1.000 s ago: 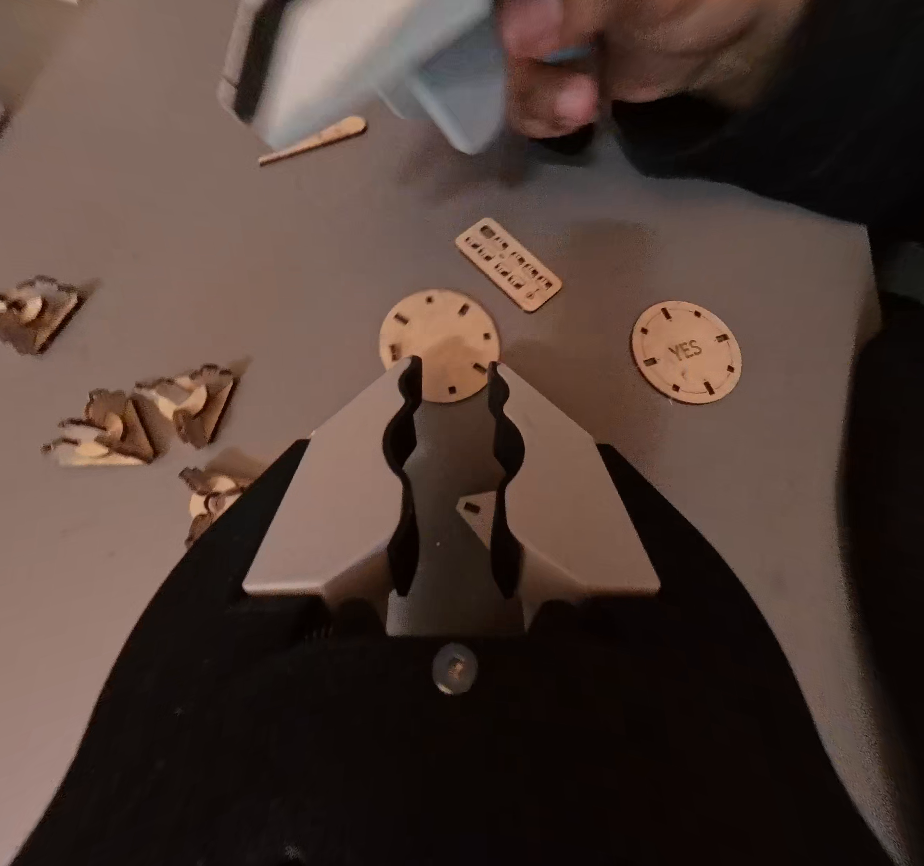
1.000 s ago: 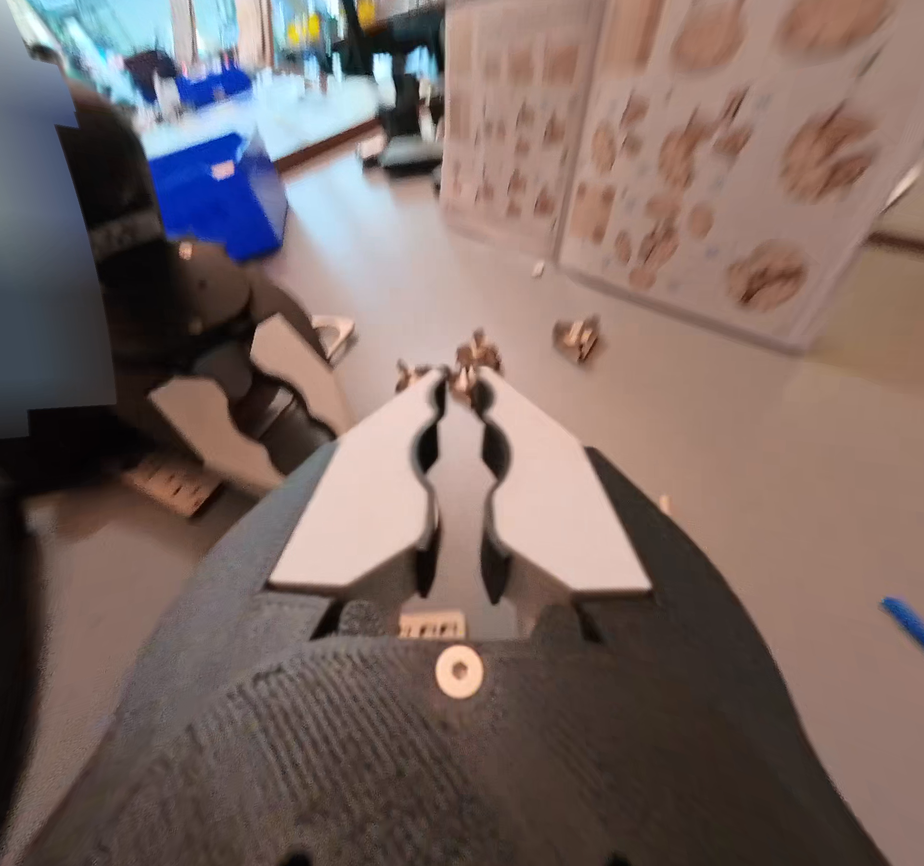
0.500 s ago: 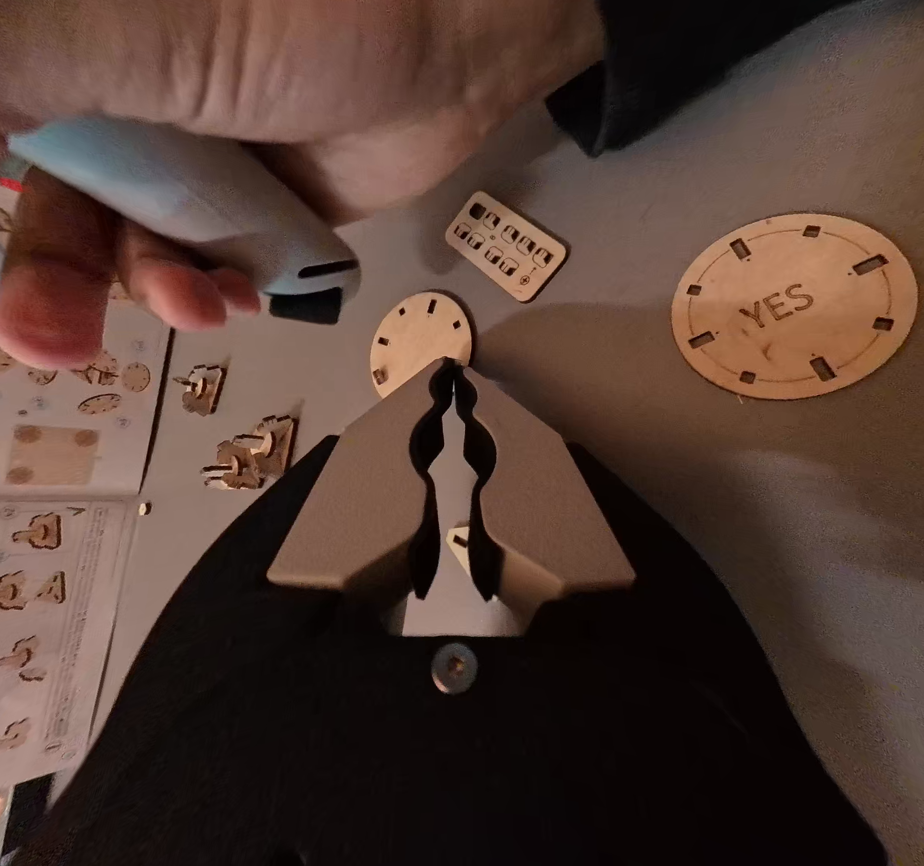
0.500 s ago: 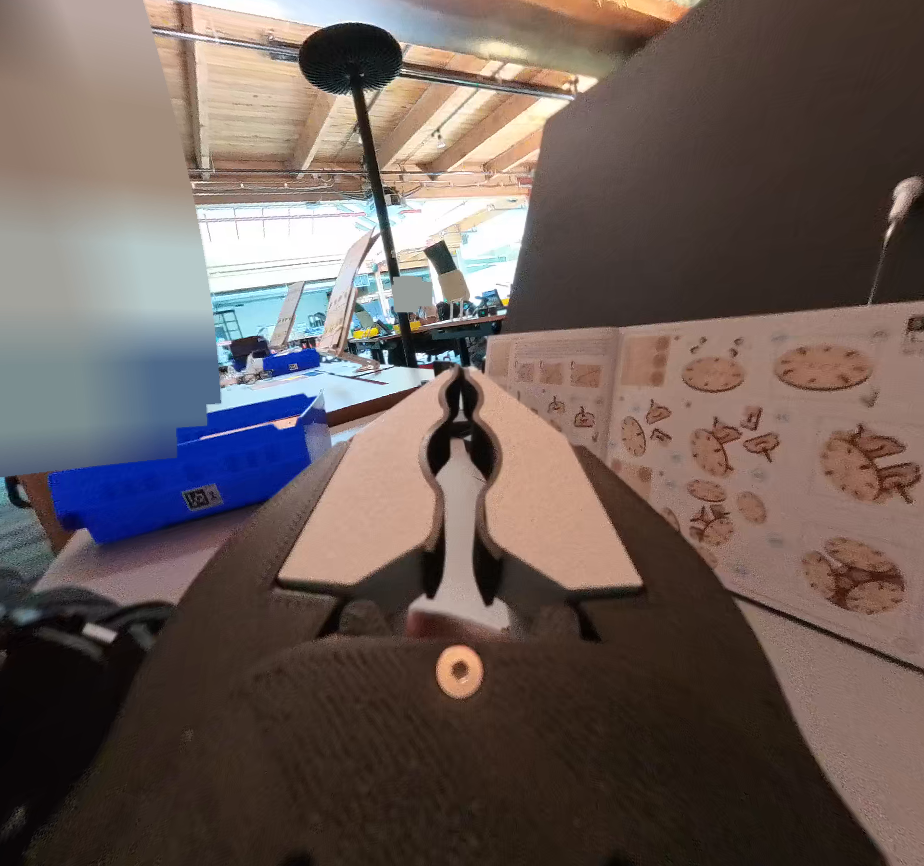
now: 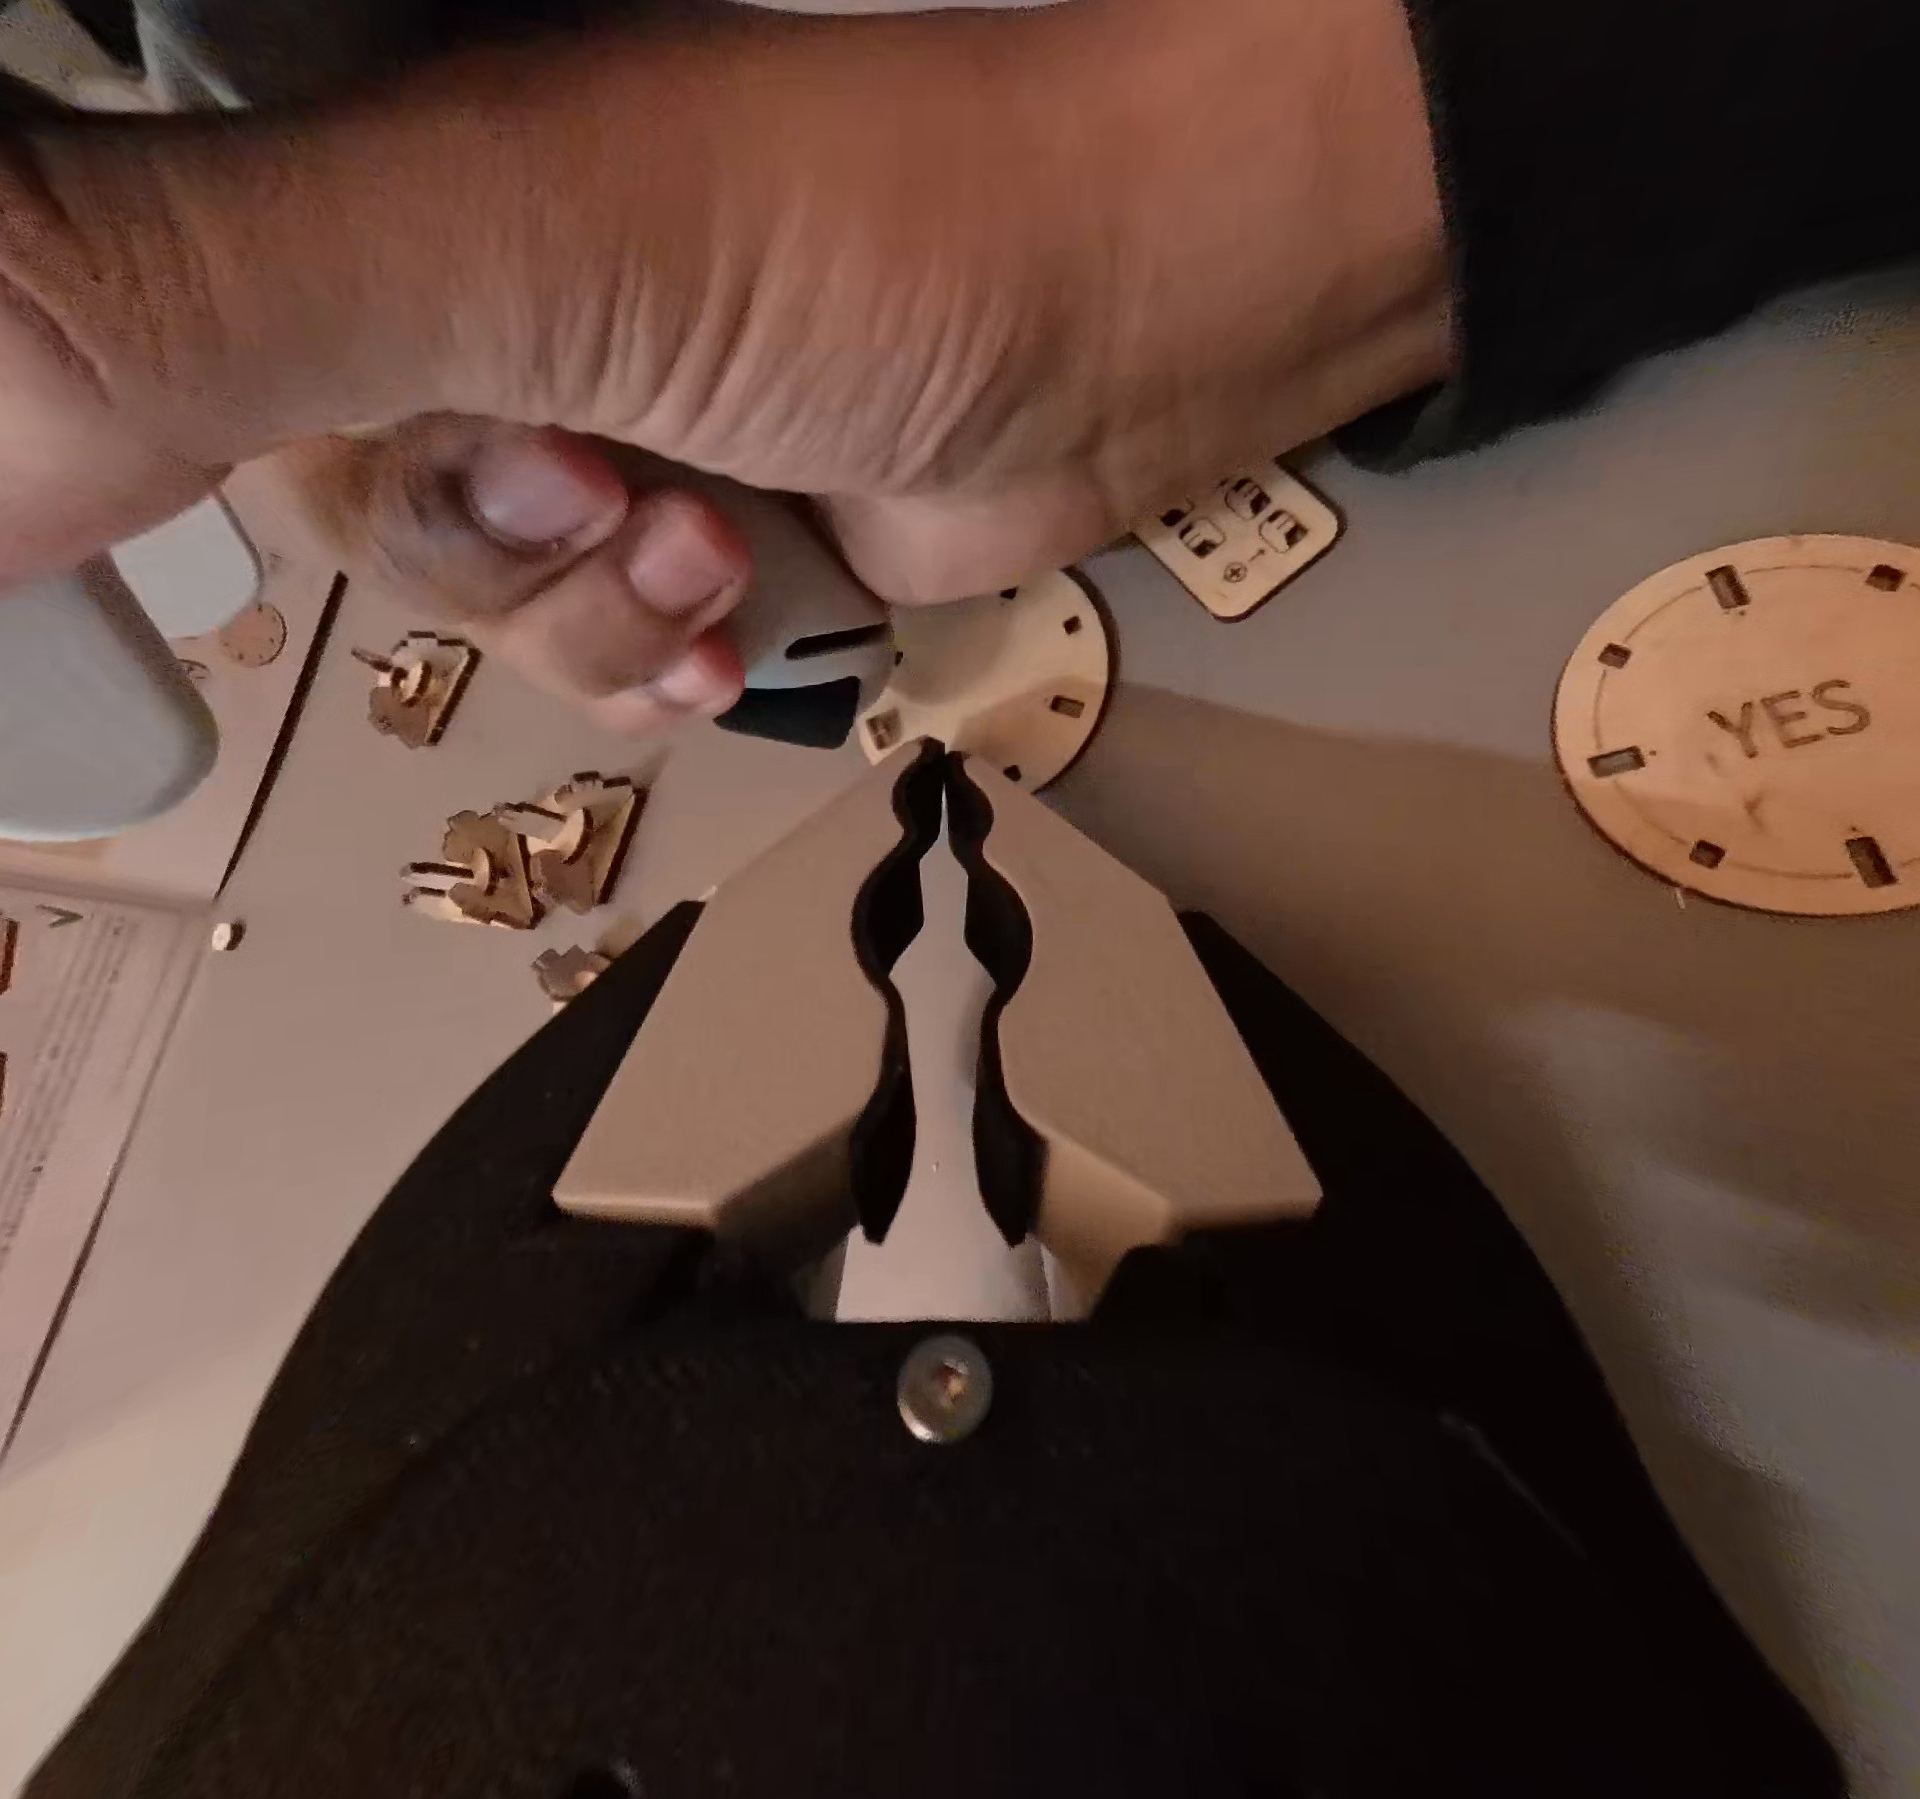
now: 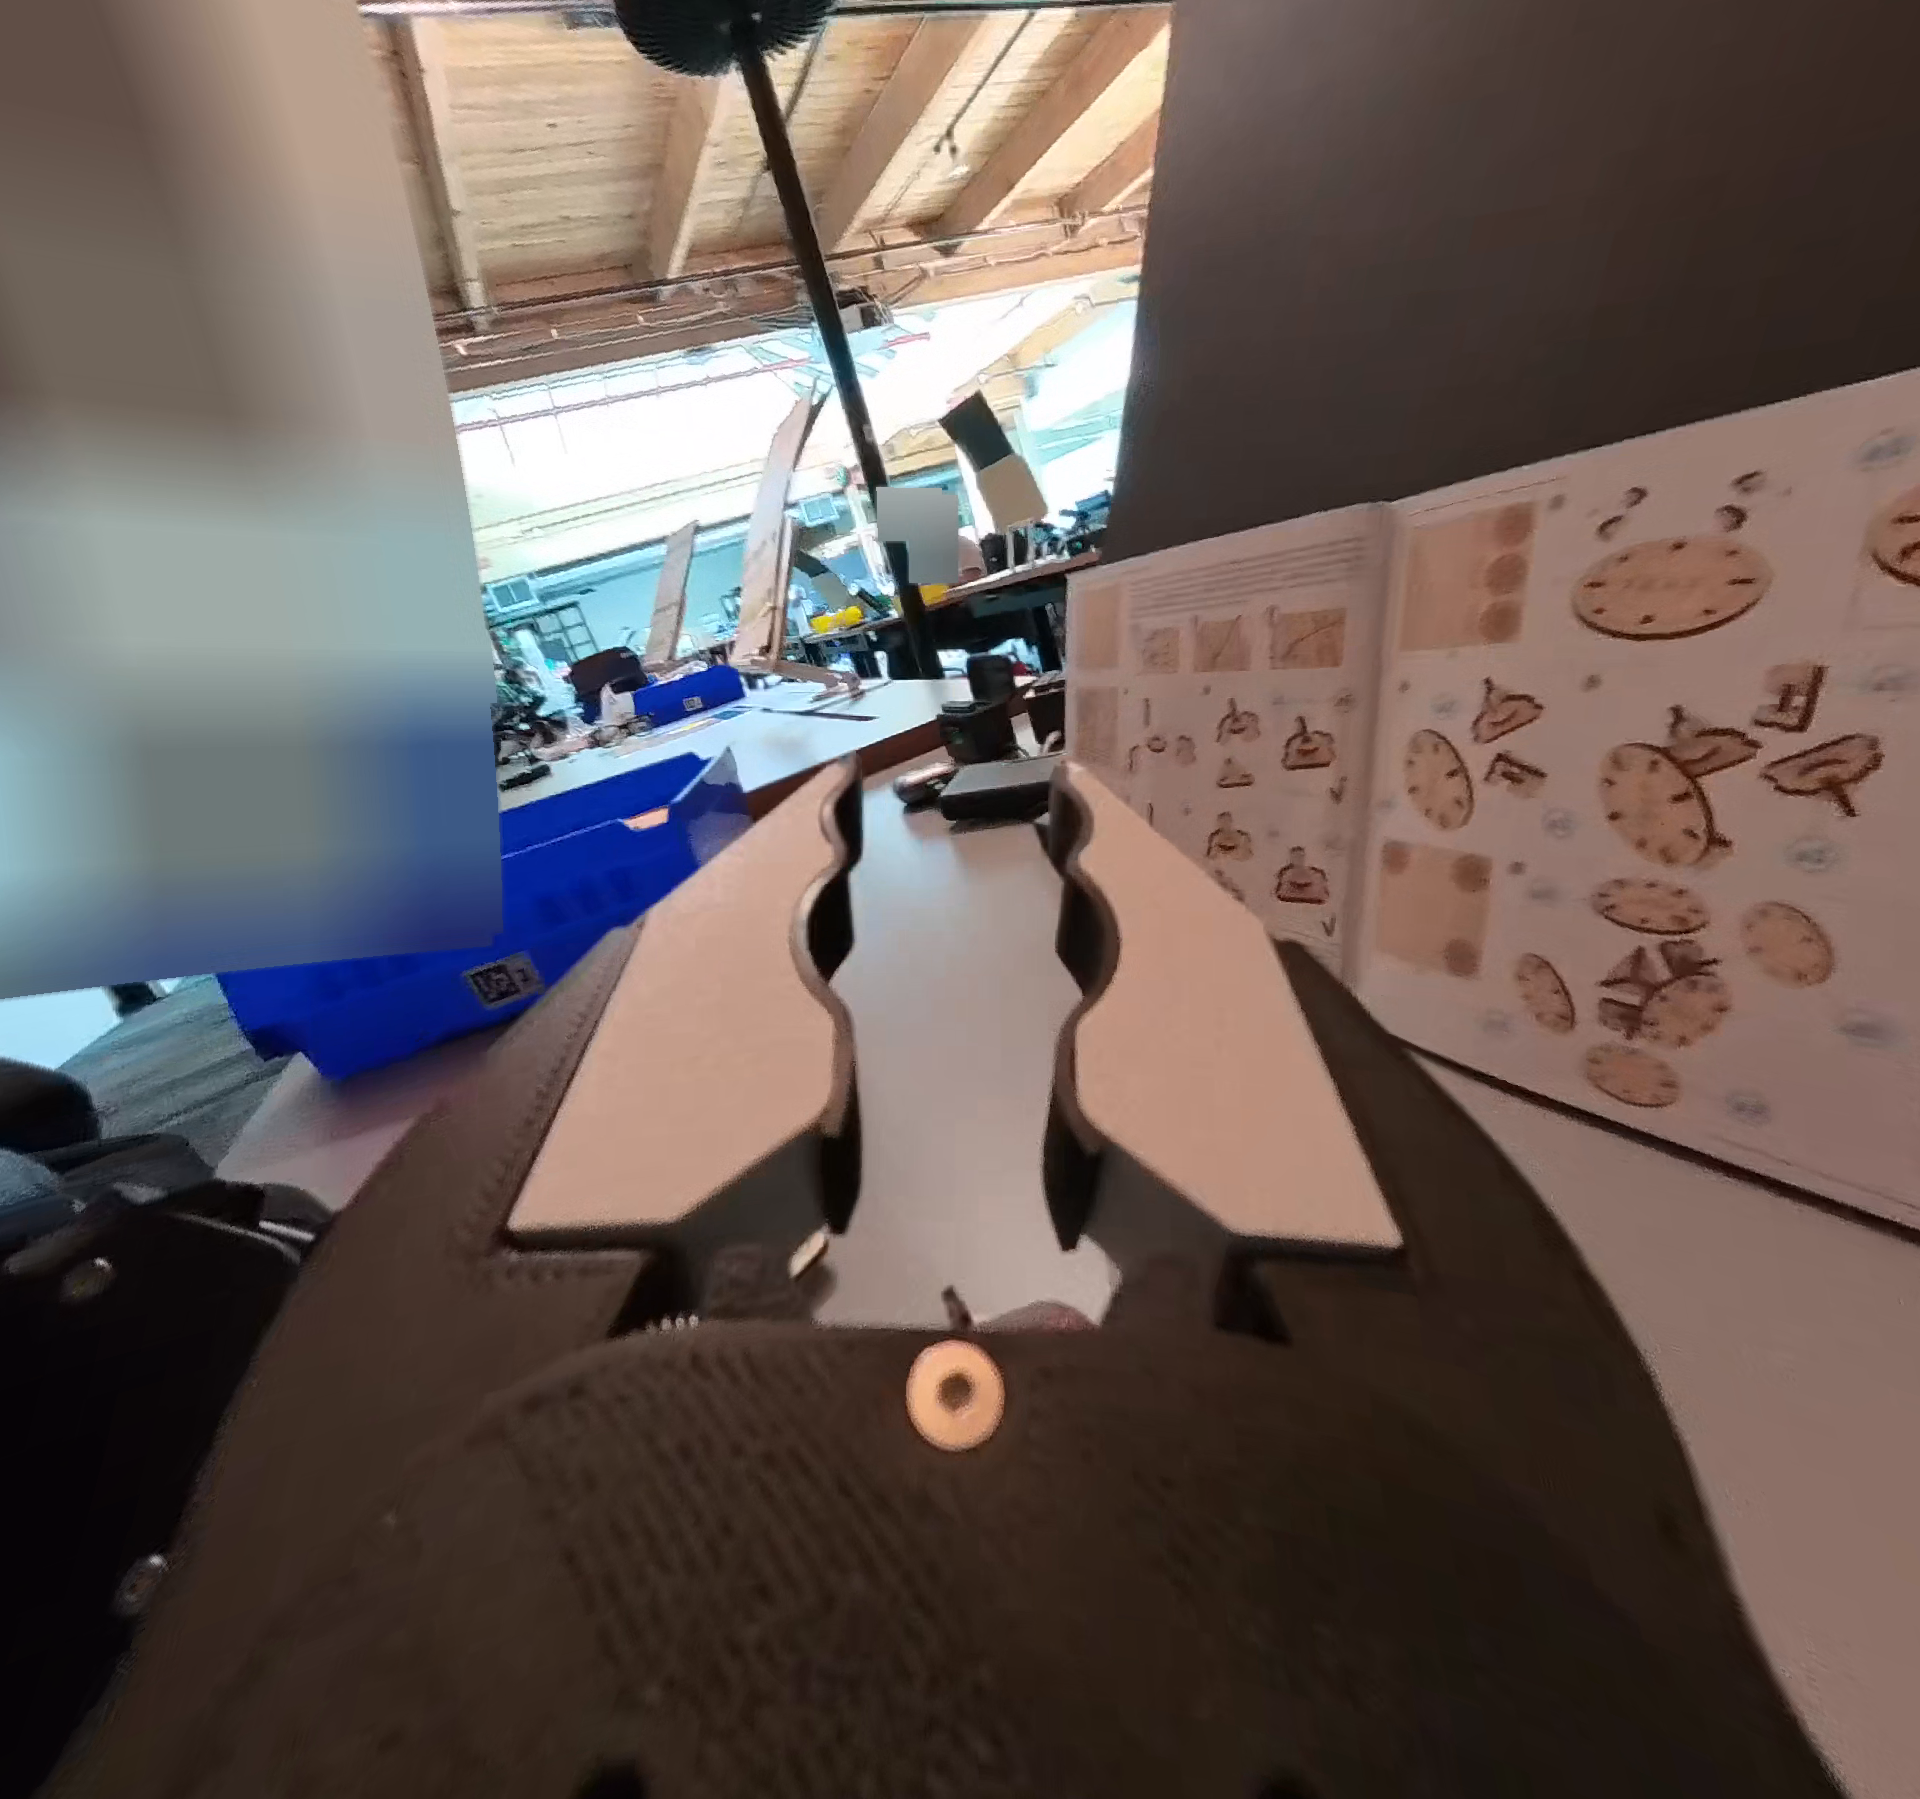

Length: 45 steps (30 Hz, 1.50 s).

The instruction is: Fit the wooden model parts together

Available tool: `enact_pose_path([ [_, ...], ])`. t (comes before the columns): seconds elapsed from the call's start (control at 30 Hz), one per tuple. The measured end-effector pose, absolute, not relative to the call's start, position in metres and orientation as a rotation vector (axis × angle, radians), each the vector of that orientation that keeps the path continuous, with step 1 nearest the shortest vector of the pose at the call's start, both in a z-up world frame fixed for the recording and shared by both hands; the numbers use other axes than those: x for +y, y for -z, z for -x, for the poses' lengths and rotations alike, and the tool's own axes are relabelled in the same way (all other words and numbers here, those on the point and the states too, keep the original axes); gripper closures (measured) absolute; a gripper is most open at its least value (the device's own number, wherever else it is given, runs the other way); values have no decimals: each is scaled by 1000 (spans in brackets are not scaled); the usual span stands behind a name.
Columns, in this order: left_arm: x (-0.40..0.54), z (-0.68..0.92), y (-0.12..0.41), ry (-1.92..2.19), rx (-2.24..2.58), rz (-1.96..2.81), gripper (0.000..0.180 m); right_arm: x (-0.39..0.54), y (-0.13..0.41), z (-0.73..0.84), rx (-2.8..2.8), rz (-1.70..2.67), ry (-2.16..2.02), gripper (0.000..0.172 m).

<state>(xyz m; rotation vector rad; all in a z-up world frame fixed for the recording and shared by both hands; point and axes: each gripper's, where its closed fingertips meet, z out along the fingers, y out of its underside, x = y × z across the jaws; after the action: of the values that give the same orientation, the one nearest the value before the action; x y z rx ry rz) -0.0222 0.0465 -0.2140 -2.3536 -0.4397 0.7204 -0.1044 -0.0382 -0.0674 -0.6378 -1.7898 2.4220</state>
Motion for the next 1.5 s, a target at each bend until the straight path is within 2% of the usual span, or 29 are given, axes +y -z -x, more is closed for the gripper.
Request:
enact_pose_path([
  [0.03, 47, 22, 214, -737, -439, 2361, 180, -36, 66, 105, -1768, 640, -2433, 143],
  [0.1, 47, 22, 214, -778, -427, 2375, 180, -31, 63, 109, -1729, 663, -2430, 172],
  [0.2, 47, 22, 214, -820, -422, 2388, 180, -28, 66, 119, -1699, 773, -2369, 172],
  [0.37, 46, 22, 215, -854, -423, 2409, 180, -43, 52, 95, -1666, 567, -2361, 172],
  [0.5, 45, 21, 216, -845, -446, 2417, 179, -53, 91, 111, -1842, 666, -2150, 172],
  [0.67, 45, 21, 216, -828, -458, 2415, 179, -36, 53, 99, -1681, 522, -2204, 172],
  [0.77, 45, 21, 216, -818, -463, 2414, 179, -50, 91, 99, -1842, 567, -2124, 172],
  [0.97, 45, 21, 216, -841, -448, 2423, 179, -41, 73, 109, -1756, 579, -2201, 172],
  [1.1, 45, 20, 216, -864, -443, 2431, 179, -50, 103, 122, -1868, 596, -2059, 172],
  [1.23, 45, 20, 216, -869, -444, 2433, 179, -38, 71, 107, -1741, 488, -2139, 172],
  [1.37, 45, 20, 216, -880, -447, 2434, 179, -58, 104, 108, -1904, 494, -2046, 172],
  [1.5, 45, 20, 216, -892, -442, 2437, 179, -45, 76, 107, -1778, 474, -2125, 172],
])
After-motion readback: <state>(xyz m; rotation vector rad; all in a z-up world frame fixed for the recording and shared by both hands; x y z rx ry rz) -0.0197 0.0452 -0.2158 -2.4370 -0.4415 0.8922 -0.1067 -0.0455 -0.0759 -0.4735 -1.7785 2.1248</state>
